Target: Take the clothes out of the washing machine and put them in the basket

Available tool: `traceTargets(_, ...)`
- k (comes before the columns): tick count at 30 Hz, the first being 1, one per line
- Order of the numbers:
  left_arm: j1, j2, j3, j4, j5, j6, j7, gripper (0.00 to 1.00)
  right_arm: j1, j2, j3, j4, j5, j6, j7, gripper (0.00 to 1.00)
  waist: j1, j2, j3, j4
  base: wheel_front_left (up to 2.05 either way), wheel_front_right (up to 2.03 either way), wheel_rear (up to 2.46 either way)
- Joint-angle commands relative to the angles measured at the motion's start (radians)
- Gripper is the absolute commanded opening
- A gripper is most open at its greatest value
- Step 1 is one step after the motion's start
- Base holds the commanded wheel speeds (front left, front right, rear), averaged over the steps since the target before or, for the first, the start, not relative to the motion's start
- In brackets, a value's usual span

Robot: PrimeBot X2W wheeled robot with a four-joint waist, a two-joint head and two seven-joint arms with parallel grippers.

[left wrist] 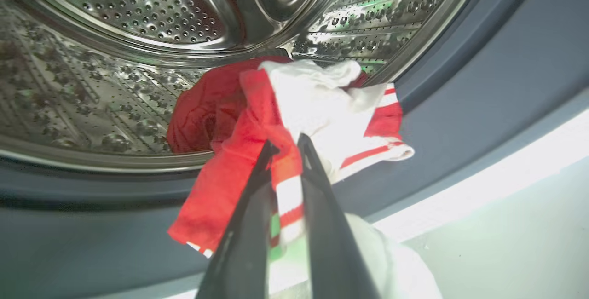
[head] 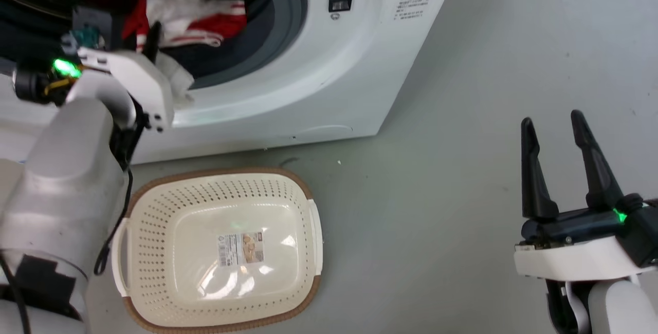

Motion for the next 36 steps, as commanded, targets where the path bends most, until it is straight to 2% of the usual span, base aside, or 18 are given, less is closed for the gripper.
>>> traceTargets(1,0.021,-0.008,-0.003,0.005,0.001,0.004,-0.018,0.0,0.017,0.001,0.002,0.004,-0.008,-0.001,-0.002,1.0,0.0001,0.0,-0.042,0.017,0.0,0.0,0.0)
traceTargets(5,0.095,-0.03,-0.005,0.013,-0.001,0.019,-0.091,0.0,0.048,0.001,0.009,0.011,-0.017,-0.001,-0.002,1.0,0.0001,0.0,-0.101,0.034,0.0,0.0,0.0)
traceTargets(11,0.222,-0.052,0.01,-0.046,0.0,0.047,-0.125,0.0,0.097,0.001,0.01,0.023,-0.026,-0.001,-0.002,1.0,0.0001,0.0,-0.184,0.057,0.0,0.0,0.0)
traceTargets(18,0.436,-0.034,0.066,-0.274,0.03,0.102,-0.126,0.0,0.151,0.001,0.016,0.034,-0.022,-0.001,-0.002,1.0,0.0001,0.0,-0.263,0.081,0.0,0.0,0.0)
traceTargets(23,0.598,-0.025,0.071,-0.4,0.054,0.127,-0.126,0.0,0.177,0.001,0.021,0.04,-0.017,-0.001,-0.002,1.0,0.0001,0.0,-0.307,0.09,0.0,0.0,0.0)
traceTargets(30,0.756,-0.016,0.033,-0.501,0.06,0.137,-0.12,0.0,0.206,0.001,0.017,0.043,-0.013,-0.001,-0.002,1.0,0.0001,0.0,-0.35,0.101,0.0,0.0,0.0)
traceTargets(36,0.82,-0.014,0.008,-0.538,0.042,0.124,-0.093,0.0,0.214,0.001,0.025,0.043,-0.008,-0.001,-0.002,1.0,0.0001,0.0,-0.349,0.104,0.0,0.0,0.0)
